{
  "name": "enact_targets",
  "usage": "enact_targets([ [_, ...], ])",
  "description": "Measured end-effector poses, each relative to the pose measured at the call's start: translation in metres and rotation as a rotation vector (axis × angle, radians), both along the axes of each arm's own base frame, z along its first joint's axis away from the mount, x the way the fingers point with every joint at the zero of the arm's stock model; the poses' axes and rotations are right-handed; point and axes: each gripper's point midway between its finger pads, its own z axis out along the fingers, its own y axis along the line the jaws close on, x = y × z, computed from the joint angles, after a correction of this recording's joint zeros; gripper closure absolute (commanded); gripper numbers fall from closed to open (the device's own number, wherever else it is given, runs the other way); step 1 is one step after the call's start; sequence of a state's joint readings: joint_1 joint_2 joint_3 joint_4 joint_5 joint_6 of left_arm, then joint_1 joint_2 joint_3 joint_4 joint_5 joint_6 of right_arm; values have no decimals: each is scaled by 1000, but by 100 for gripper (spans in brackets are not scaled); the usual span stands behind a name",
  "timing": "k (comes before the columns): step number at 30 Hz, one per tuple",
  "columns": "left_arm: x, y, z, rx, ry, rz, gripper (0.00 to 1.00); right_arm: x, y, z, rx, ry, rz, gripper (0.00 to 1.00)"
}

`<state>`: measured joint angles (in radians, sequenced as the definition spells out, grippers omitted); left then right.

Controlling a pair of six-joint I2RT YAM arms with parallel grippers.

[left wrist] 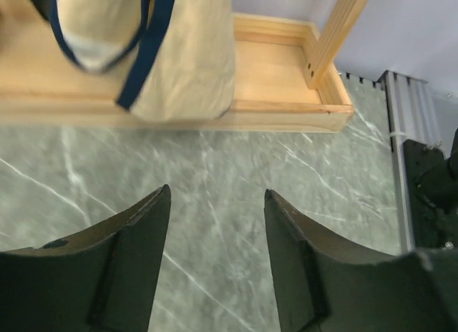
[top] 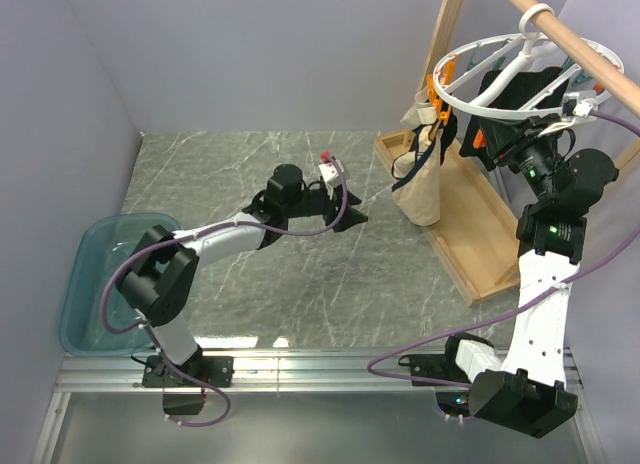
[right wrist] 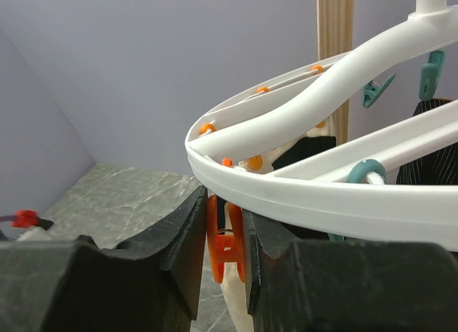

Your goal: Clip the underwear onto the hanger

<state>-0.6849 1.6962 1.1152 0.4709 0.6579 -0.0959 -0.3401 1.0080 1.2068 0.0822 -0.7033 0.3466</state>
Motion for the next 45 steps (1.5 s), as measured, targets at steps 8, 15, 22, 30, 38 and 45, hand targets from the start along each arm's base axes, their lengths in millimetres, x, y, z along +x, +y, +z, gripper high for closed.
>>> enact_targets([
  [8,15,-15,-33,-116,197,6,29,-3,3,5,-11,-5,16,100],
  [15,46,-48,-34,-282,315,-14,28,-6,5,10,-22,-3,24,100],
  [22,64,-65,-27,-391,385,-49,28,-6,5,9,-25,3,25,100],
  [30,69,-57,-25,-443,443,-62,25,-7,6,12,-23,11,30,100],
  [38,75,-59,-39,-469,519,-80,23,-8,7,14,-22,17,35,100],
  [45,76,-64,-62,-470,654,-83,19,-9,8,17,-13,16,39,100],
])
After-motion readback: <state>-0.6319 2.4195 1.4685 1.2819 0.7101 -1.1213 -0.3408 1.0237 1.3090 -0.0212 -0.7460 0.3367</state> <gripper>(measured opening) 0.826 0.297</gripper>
